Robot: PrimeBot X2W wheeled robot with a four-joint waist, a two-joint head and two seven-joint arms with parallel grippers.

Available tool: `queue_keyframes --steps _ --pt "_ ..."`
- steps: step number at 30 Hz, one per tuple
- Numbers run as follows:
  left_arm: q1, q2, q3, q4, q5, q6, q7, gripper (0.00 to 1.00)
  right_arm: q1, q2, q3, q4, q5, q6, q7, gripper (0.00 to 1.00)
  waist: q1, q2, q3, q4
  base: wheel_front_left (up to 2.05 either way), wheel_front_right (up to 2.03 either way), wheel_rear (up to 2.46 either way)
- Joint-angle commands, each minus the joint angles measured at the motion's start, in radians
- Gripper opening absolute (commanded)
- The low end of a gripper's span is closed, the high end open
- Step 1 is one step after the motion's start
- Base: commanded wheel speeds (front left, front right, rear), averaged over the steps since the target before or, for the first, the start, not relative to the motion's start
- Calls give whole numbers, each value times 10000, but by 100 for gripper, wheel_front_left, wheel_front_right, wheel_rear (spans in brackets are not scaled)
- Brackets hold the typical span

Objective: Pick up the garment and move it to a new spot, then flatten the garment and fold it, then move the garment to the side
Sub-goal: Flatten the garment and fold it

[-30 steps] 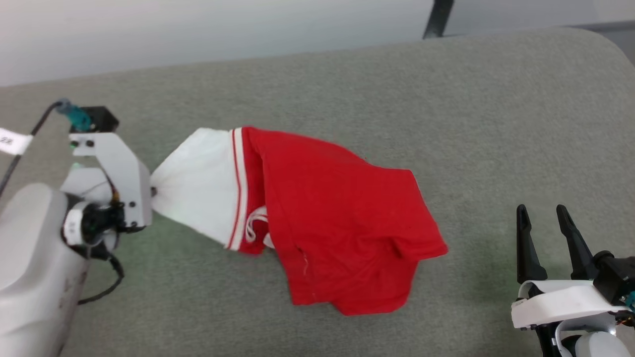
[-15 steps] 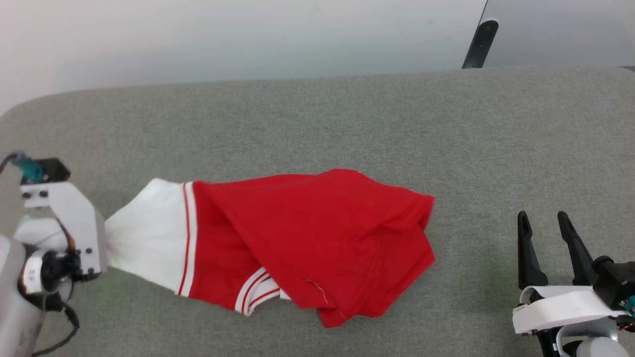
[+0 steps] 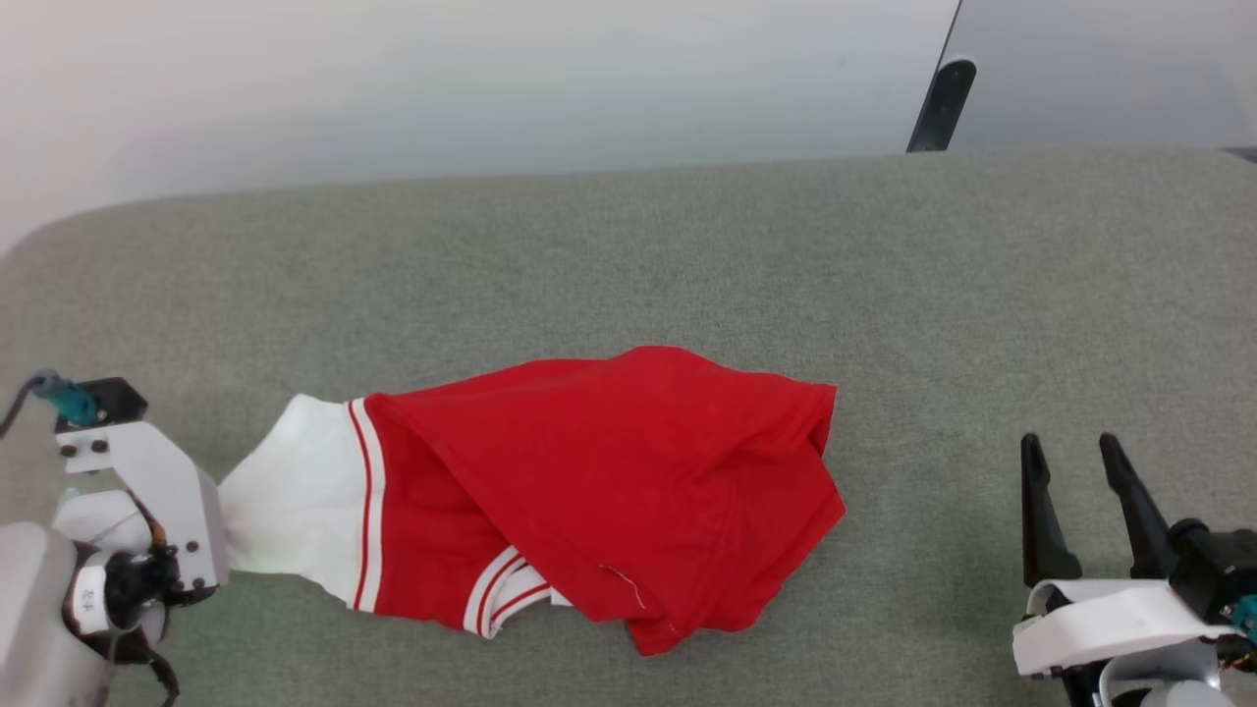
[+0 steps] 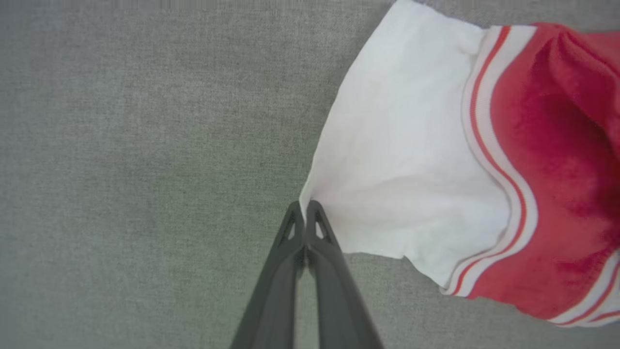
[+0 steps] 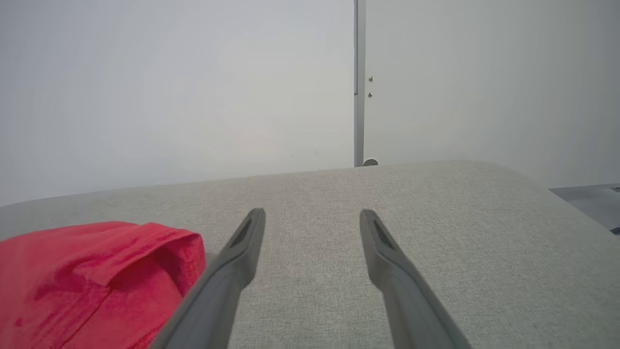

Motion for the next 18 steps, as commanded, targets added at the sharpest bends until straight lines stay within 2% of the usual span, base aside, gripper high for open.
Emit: queue_keyframes --steps 1,10,14,18 --pt "-33 -44 7 -14 -54 -93 -118 100 100 14 16 -15 -51 4 53 100 0 0 -196 81 0 0 0" --pt "291 -337 -62 -785 47 -507 -1196 100 540 6 145 -164 -218 4 391 100 0 0 -1154 607 0 0 0" --pt "679 -418 58 -1353 119 -613 -2097 100 695 0 262 -338 -229 4 595 100 0 0 -1443 861 0 0 0" --pt "1274 -517 261 -2030 301 -725 -3450 100 804 -14 410 -436 -159 4 690 100 0 0 -1630 1104 0 0 0"
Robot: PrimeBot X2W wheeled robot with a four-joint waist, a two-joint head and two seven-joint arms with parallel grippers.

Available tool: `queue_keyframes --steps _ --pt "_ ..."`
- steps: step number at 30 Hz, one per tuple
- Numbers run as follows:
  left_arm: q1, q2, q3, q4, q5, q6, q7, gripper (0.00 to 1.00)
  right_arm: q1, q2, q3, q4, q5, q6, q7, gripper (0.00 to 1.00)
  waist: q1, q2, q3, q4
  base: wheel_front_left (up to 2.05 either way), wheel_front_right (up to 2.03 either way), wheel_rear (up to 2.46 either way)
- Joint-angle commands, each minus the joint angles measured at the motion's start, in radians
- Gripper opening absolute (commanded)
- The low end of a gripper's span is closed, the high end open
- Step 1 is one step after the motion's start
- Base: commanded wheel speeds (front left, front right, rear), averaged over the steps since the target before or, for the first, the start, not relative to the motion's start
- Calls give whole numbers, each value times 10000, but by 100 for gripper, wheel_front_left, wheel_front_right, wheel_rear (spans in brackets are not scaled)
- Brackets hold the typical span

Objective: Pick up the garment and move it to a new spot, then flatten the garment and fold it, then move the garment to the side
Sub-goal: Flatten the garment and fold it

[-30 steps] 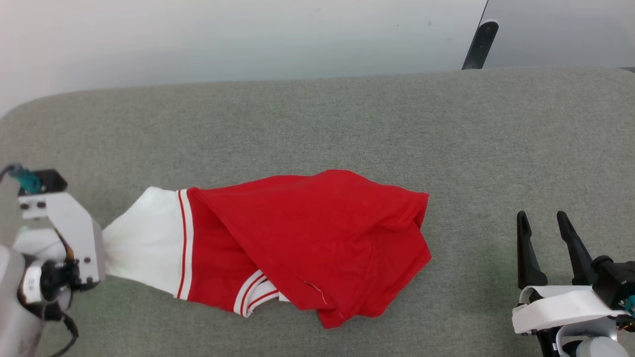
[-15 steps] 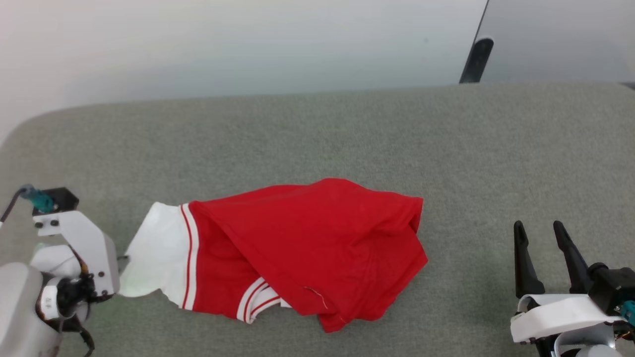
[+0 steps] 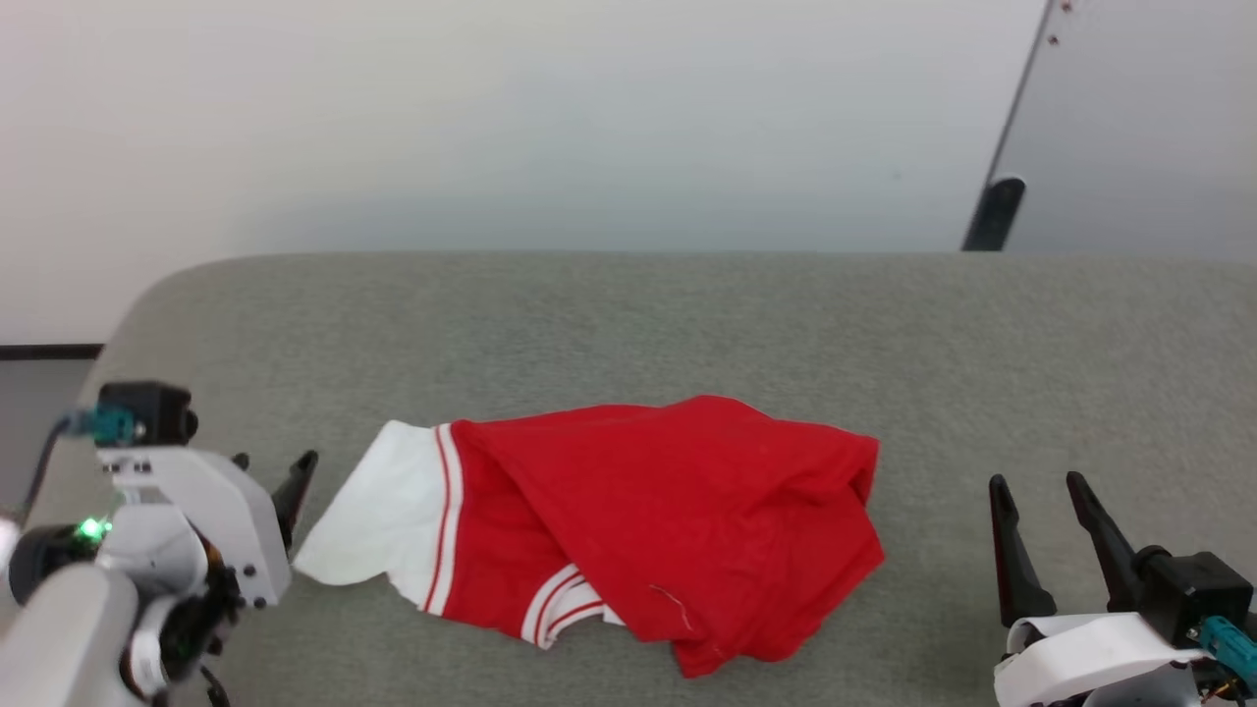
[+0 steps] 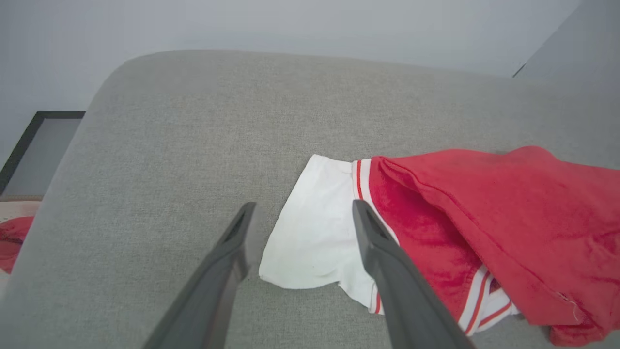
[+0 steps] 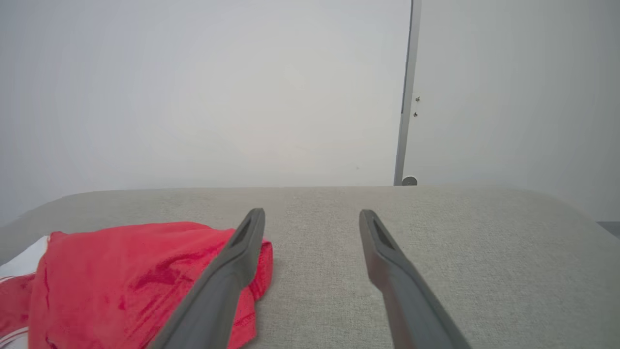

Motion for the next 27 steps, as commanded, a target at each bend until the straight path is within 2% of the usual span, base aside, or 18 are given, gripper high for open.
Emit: queue_keyframes --steps 1,6,10,14,21,27 --pt "371 -64 93 -249 146 -53 -592 100 177 -2 78 -71 49 4 60 100 0 -1 -290 348 0 0 0" --pt "1322 -425 360 -947 404 -151 -2640 100 227 -90 236 -104 93 4 233 100 0 -1 -417 720 0 0 0" --pt "2104 -680 541 -1350 569 -73 -3977 100 329 -139 304 -125 167 3 561 100 0 -1 -463 1040 0 0 0" --pt "2852 -964 680 -1533 744 199 -4955 100 291 -192 405 -147 270 3 1114 100 0 -1 -446 1419 0 0 0" --pt "3492 -1605 661 -1568 419 279 -5614 100 -13 -447 520 -183 541 4 2979 100 0 -1 -348 2175 0 0 0" --pt "3504 -1836 488 -1489 343 179 -5710 100 -270 -480 260 -101 600 3 4668 100 0 -1 -243 2646 0 0 0"
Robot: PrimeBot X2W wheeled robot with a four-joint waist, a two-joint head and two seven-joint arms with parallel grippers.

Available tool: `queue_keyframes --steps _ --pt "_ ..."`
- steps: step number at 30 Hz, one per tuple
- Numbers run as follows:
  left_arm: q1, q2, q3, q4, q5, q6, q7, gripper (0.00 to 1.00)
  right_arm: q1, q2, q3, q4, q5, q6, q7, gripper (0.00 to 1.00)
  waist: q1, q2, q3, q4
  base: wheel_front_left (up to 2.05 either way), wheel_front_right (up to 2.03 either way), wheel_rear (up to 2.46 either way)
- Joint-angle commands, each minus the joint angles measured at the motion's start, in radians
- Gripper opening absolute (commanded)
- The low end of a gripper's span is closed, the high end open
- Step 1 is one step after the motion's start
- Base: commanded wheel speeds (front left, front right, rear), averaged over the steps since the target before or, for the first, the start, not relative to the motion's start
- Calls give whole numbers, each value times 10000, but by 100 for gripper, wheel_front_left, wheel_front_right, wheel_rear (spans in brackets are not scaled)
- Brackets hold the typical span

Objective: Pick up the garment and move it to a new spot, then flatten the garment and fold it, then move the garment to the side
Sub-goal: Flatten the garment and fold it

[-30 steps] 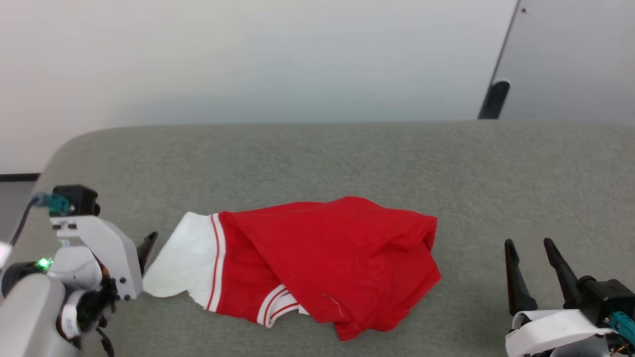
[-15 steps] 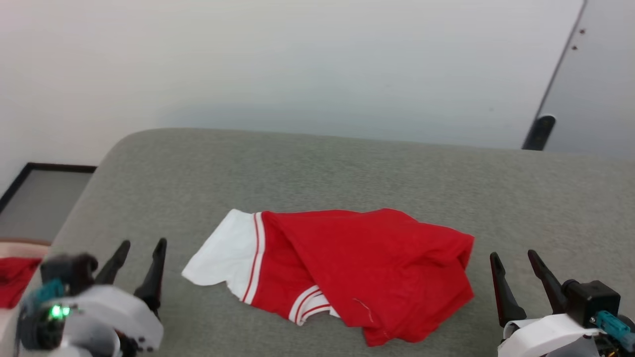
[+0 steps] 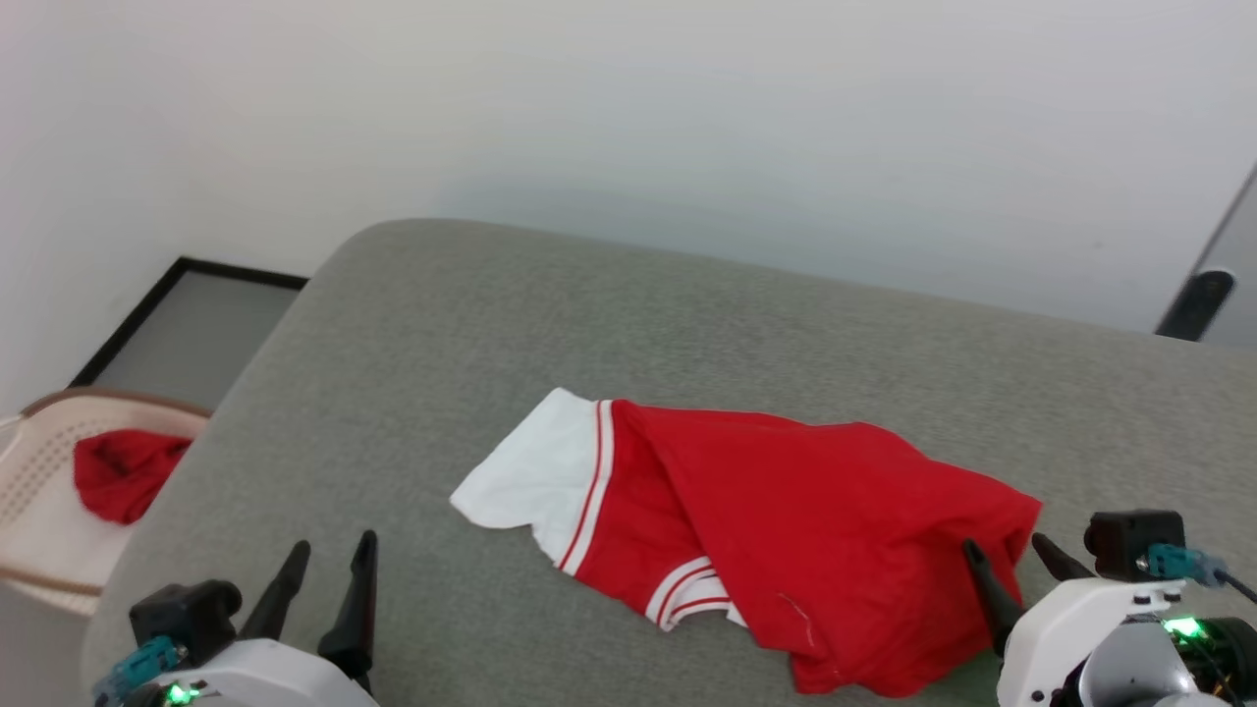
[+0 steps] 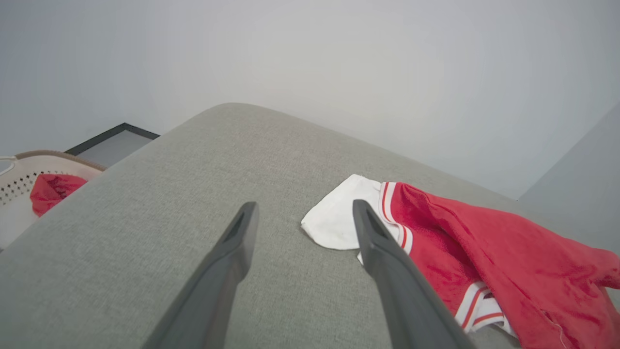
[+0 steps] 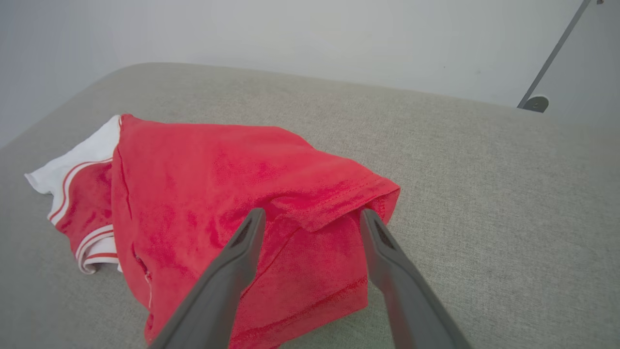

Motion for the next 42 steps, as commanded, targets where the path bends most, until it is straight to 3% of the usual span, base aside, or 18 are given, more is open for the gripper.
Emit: queue_keyframes --steps 1,7,14,15,16,17,28,33,42 --pt "2 -31 -23 24 -36 -36 -54 100 -140 3 -20 5 -9 1 211 100 0 0 146 334 0 0 0" --pt "-417 -290 -237 248 -94 -234 -148 100 -686 55 -252 258 -165 1 1494 100 0 0 588 768 0 0 0" --pt "-850 -634 -494 643 -76 -434 -317 100 -1228 163 -274 943 -358 1 2156 100 0 0 1011 1091 0 0 0" --pt "-899 -675 -532 707 -80 -467 -318 100 -1279 191 -254 1065 -362 1 2247 75 0 0 1045 1120 0 0 0" --pt "-944 -707 -564 757 -81 -467 -337 100 -1356 210 -201 1149 -378 1 2309 9 0 0 1073 1146 0 0 0" --pt "-983 -726 -580 808 -79 -490 -357 100 -1443 209 -117 1216 -428 1 2371 0 0 0 1091 1161 0 0 0" --pt "-1185 -906 -743 1129 -157 -606 -491 100 -2308 -267 149 900 -122 1 3290 0 0 0 1089 1211 0 0 0" --pt "-1114 -984 -854 1188 -185 -645 -490 100 -2908 -593 -228 664 91 1 3436 0 0 0 993 1294 0 0 0" --pt "-1305 -1178 -1167 1409 -172 -812 -477 100 -4172 -885 -1145 2116 -137 1 2980 0 0 0 1035 1666 0 0 0"
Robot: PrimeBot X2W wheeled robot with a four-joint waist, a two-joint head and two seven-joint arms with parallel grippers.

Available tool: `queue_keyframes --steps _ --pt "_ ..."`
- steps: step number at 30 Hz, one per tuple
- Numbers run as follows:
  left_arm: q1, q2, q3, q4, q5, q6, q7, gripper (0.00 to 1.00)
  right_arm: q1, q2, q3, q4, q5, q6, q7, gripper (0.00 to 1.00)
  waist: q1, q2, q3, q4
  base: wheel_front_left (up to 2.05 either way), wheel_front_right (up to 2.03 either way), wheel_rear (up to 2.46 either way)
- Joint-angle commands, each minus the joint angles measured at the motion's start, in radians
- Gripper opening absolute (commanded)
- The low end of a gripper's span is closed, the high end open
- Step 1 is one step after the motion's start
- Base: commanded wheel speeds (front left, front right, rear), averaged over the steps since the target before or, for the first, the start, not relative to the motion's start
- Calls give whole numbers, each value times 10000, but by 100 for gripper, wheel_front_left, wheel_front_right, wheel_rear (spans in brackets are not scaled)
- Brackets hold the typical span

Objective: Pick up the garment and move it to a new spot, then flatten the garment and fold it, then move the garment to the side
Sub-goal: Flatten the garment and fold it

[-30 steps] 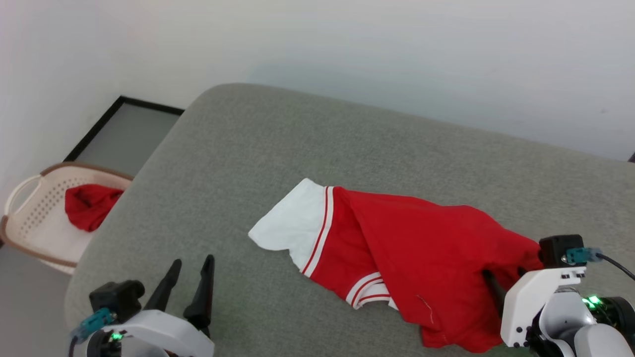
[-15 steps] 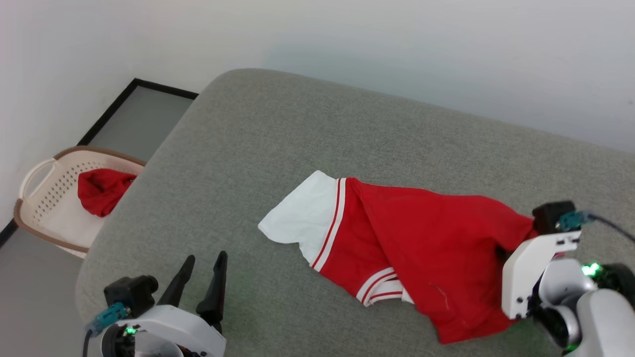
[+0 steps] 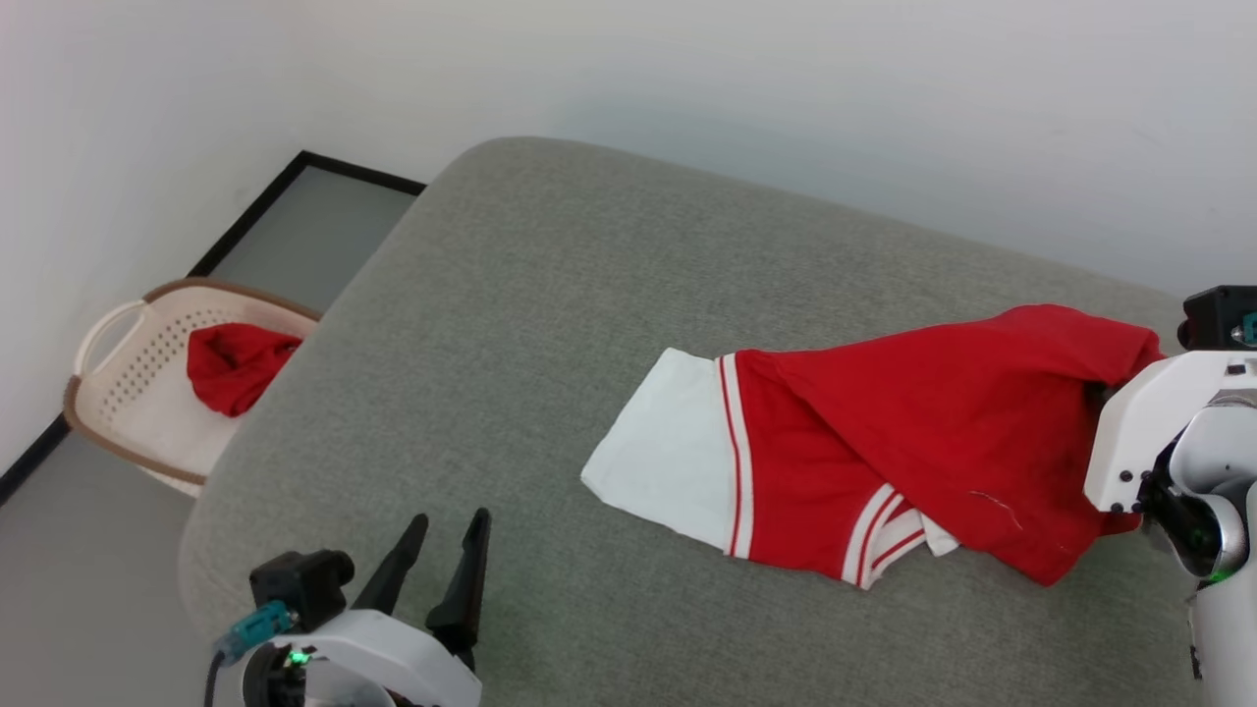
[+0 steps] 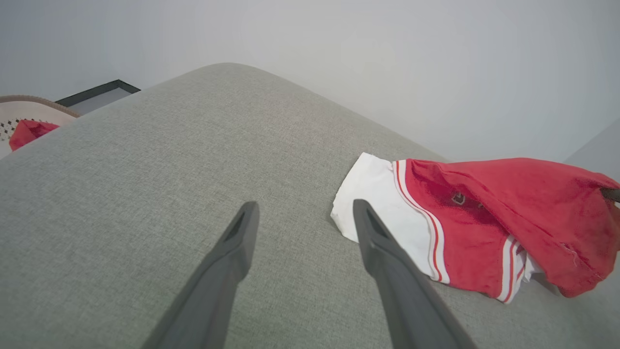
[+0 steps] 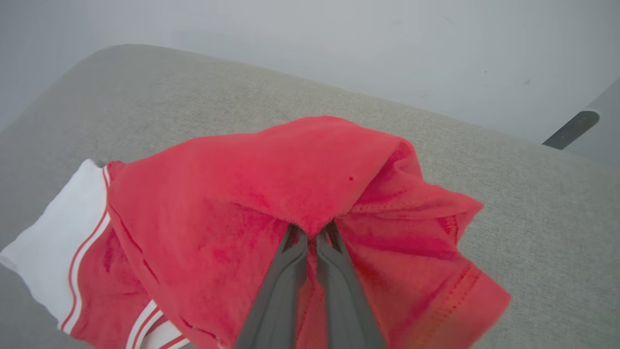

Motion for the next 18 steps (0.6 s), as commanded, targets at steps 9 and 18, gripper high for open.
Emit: queue_keyframes --steps 9,18 --pt "-288 -132 -200 284 22 -221 -159 100 -1010 -140 248 2516 -305 1 -1509 100 0 -1 87 242 0 0 0" --pt "-238 91 -30 390 91 -124 -402 100 -737 -508 1568 2294 194 1 -3199 100 0 -1 -80 -166 0 0 0"
